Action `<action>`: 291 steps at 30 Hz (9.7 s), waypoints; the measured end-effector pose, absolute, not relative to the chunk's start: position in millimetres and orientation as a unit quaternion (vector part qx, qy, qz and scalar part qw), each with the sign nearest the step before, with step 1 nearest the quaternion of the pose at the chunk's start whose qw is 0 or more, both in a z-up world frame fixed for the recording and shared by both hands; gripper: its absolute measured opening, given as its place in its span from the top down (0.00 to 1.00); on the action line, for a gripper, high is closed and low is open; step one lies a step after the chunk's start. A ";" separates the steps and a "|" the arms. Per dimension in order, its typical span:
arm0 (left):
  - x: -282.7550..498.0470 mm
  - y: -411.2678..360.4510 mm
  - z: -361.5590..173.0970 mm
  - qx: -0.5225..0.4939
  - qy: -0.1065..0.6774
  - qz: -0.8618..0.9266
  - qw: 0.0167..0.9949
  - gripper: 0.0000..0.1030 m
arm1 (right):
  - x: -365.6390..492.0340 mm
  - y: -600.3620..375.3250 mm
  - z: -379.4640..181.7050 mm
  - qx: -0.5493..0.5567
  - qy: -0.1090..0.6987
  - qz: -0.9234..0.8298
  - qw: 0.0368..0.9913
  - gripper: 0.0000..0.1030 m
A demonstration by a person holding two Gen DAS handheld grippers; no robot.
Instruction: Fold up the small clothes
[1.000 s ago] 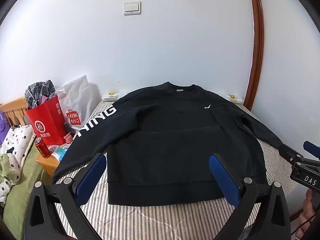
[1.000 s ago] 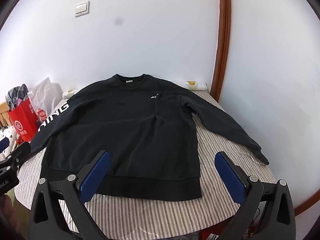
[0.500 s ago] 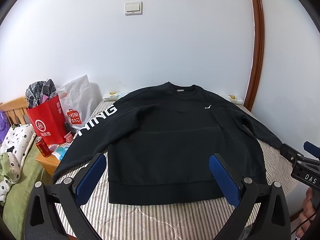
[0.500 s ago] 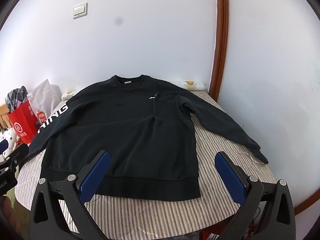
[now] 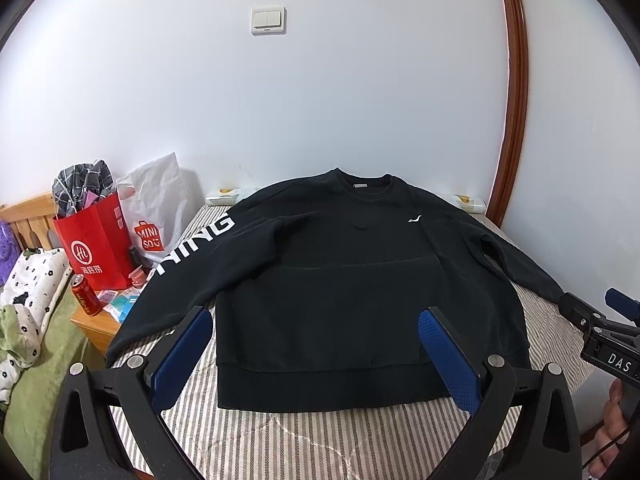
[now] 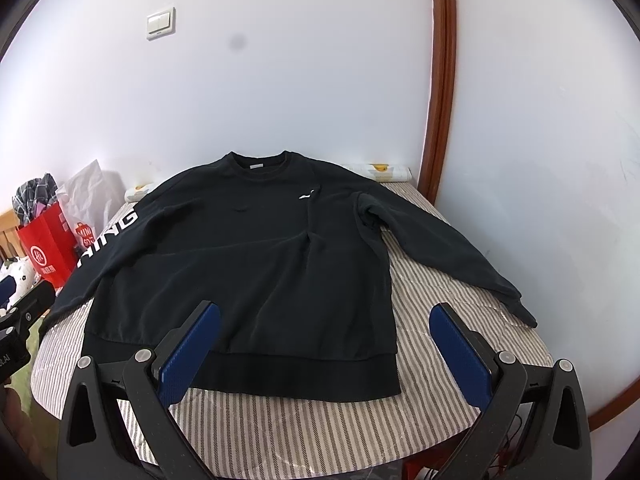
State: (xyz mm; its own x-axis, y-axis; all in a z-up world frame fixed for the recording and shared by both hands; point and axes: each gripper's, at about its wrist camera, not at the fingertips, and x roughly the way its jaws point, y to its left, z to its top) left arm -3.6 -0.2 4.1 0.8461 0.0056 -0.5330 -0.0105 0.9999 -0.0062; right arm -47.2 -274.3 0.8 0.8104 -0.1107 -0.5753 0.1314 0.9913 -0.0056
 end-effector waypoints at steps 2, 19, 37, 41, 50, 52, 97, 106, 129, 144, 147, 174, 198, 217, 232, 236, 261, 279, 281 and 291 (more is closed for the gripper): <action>-3.9 -0.9 4.2 -0.003 0.276 0.004 0.961 0.00 | -47.7 -275.9 0.8 0.021 0.301 -0.062 0.952 0.00; 14.6 18.5 -5.3 -0.024 0.264 0.013 0.964 0.00 | -35.8 -271.7 -2.8 0.021 0.308 -0.063 0.949 0.00; 67.9 105.5 -63.5 -0.078 0.291 0.049 0.952 0.00 | 35.3 -260.4 -50.7 0.022 0.356 -0.062 0.932 0.00; 82.9 129.7 -90.3 -0.115 0.318 0.069 0.939 0.00 | 48.2 -257.3 -61.3 0.019 0.359 -0.058 0.931 0.00; 106.7 176.7 -143.4 -0.233 0.366 0.079 0.898 0.04 | 76.2 -256.5 -77.9 0.011 0.370 -0.053 0.928 0.00; 108.5 185.1 -148.5 -0.242 0.372 0.090 0.891 0.05 | 82.4 -259.0 -80.7 0.014 0.382 -0.053 0.923 0.00; 148.5 160.7 -63.8 -0.156 0.317 0.086 0.932 0.95 | 78.6 -265.2 -57.2 -0.016 0.380 -0.129 0.916 0.00; 178.2 101.5 -39.6 -0.118 0.310 0.056 0.942 0.95 | 80.6 -296.4 -58.7 -0.017 0.365 -0.123 0.923 0.00; 264.3 -71.3 -62.7 -0.023 0.396 -0.068 0.915 0.93 | 72.3 -421.4 -96.8 0.022 0.381 -0.189 0.905 0.00; 166.6 -3.4 -45.0 -0.038 0.378 -0.044 0.924 0.47 | 58.2 -344.1 -59.1 -0.008 0.331 -0.111 0.937 0.00; 147.6 29.9 -50.7 -0.046 0.380 -0.011 0.924 0.47 | 65.5 -320.5 -51.7 -0.010 0.329 -0.077 0.941 0.00; 159.8 137.7 -148.3 -0.087 0.425 0.067 0.899 0.47 | 199.3 -81.5 -125.2 -0.077 0.403 0.191 0.892 0.33; 157.9 128.7 -150.0 -0.064 0.423 0.089 0.899 0.45 | 257.5 -322.3 -90.9 0.070 0.376 0.002 0.924 0.89; 93.4 113.4 -142.6 -0.046 0.422 0.035 0.905 0.89 | 65.1 -390.1 -154.7 0.073 0.442 -0.027 0.894 0.32; 40.4 134.2 -131.4 -0.093 0.424 0.011 0.901 0.92 | 7.8 -382.5 -129.6 0.053 0.404 0.021 0.913 0.93; 29.7 138.2 -134.6 -0.093 0.431 0.004 0.897 0.92 | 1.0 -377.8 -127.9 0.033 0.410 0.021 0.911 0.92; 140.2 131.5 -122.3 -0.057 0.433 0.044 0.899 0.50 | 228.0 -298.8 -99.5 0.065 0.411 0.056 0.908 0.30; 184.1 130.5 -147.1 -0.029 0.447 0.069 0.891 0.45 | 313.6 -383.3 -119.8 0.068 0.449 0.018 0.891 0.84; 185.4 131.0 -146.7 -0.029 0.450 0.068 0.890 0.45 | 305.4 -392.4 -128.5 0.073 0.457 0.012 0.887 0.83; 180.7 129.6 -149.5 -0.028 0.440 0.070 0.895 0.38 | 267.8 -387.4 -106.4 0.087 0.384 0.047 0.918 0.42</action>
